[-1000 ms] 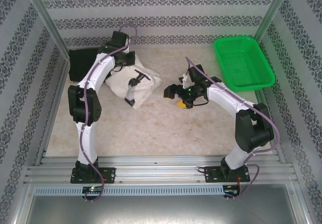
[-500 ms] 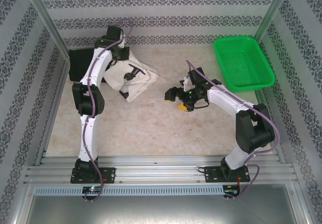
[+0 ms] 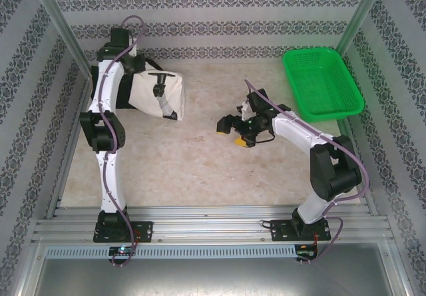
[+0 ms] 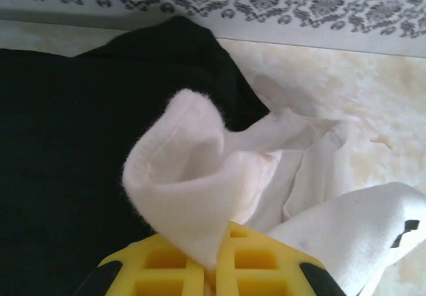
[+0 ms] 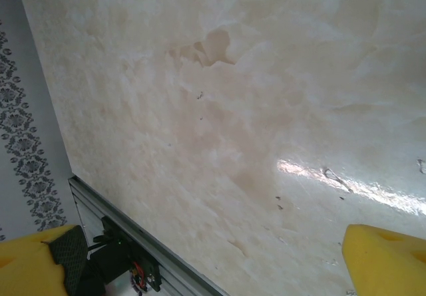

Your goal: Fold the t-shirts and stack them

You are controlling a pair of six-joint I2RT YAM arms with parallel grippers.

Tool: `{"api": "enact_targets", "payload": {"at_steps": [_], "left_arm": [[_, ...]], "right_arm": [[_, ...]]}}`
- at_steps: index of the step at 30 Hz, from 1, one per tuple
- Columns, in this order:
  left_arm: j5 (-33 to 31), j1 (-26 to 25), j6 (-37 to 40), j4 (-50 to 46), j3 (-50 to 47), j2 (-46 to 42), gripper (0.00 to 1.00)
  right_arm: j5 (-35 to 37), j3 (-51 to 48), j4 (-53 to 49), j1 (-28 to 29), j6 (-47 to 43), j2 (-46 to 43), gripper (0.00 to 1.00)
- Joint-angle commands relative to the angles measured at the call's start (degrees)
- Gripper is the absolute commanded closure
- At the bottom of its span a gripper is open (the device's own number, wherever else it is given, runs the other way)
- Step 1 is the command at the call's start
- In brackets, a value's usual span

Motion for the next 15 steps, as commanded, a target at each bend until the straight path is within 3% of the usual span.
{"api": "enact_targets", "payload": {"at_steps": [1, 15], "left_arm": [[2.77, 3.75, -0.03, 1.75, 3.08, 1.74, 1.00], [14.55, 15.64, -7.12, 9.47, 5.93, 5.46, 1.00]], "right_arm": [[1.12, 2.88, -1.30, 0.94, 0.72, 1.36, 0.02], [1.35, 11.01, -5.68, 2.74, 0.60, 7.11, 0.02]]}}
